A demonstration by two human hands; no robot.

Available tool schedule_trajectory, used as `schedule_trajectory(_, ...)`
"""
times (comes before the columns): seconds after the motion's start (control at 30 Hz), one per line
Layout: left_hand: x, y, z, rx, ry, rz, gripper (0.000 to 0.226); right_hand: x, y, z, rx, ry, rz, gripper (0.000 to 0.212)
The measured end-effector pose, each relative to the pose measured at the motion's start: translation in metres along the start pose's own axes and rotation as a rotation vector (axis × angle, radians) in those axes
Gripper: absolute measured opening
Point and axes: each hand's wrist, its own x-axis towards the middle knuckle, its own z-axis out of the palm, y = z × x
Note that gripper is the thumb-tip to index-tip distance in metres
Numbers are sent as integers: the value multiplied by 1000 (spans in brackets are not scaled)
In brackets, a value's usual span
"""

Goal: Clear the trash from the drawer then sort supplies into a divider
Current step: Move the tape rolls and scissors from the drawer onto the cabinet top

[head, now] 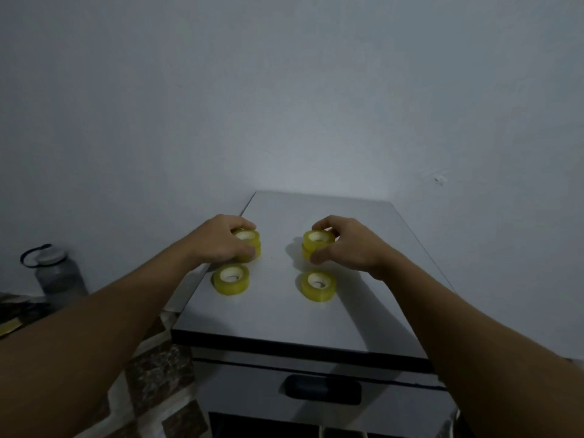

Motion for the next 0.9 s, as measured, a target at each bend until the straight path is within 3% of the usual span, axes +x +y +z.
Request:
schedule_trajectory(0.67, -3, -6, -6, -3, -57, -9, 47, 10, 0, 21, -70, -30, 33, 60)
schedule_trajectory(0.9, -7, -5, -5, 4, -31, -8, 59, 9, -3, 23, -100, -7, 42, 67)
